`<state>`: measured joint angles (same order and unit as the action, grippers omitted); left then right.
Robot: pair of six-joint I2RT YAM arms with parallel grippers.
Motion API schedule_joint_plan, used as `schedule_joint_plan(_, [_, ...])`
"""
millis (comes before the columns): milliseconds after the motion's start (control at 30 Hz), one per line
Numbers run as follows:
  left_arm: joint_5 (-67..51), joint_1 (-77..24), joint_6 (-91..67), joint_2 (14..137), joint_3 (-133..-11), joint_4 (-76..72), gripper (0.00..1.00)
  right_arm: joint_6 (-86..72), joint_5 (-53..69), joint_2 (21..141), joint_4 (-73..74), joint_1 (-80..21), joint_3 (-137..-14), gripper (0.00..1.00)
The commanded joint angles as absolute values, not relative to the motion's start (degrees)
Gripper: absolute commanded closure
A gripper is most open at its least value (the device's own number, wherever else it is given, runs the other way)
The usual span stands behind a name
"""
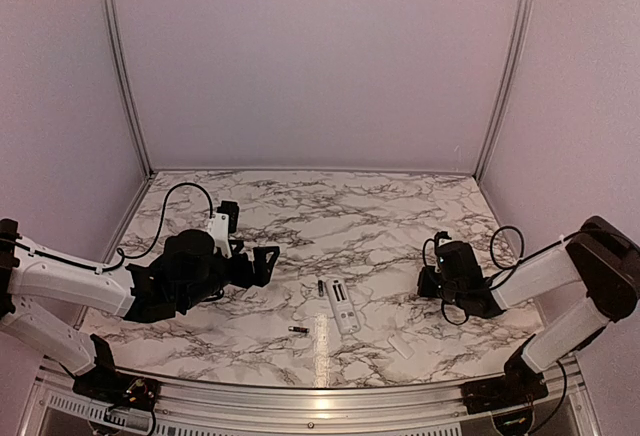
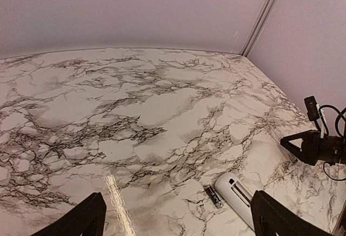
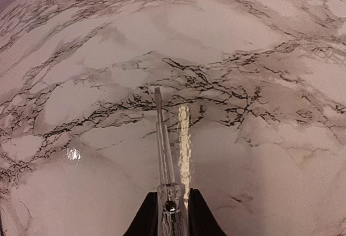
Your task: Unload the batteries from the remote control
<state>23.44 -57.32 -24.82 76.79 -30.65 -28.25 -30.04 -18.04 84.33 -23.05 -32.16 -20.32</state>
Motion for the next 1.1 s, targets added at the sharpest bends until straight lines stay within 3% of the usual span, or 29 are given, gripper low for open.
schedule_joint_plan(0, [23.1, -57.0, -24.2, 75.3, -30.0, -29.2, 0.02, -30.4, -17.0, 85.8, -22.1, -31.6, -21.3, 0.8])
schedule_joint_plan(800, [24.2, -57.0, -23.5, 74.5, -29.0, -30.3, 0.02, -27.8, -15.2, 80.8, -15.2, -31.7, -26.7, 0.79])
schedule_joint_plan(1067, [26.6, -57.0, -22.6, 72.8, -27.5, -31.3, 0.02, -23.9, -17.1, 71.7, -7.8, -31.7, -31.0, 0.59])
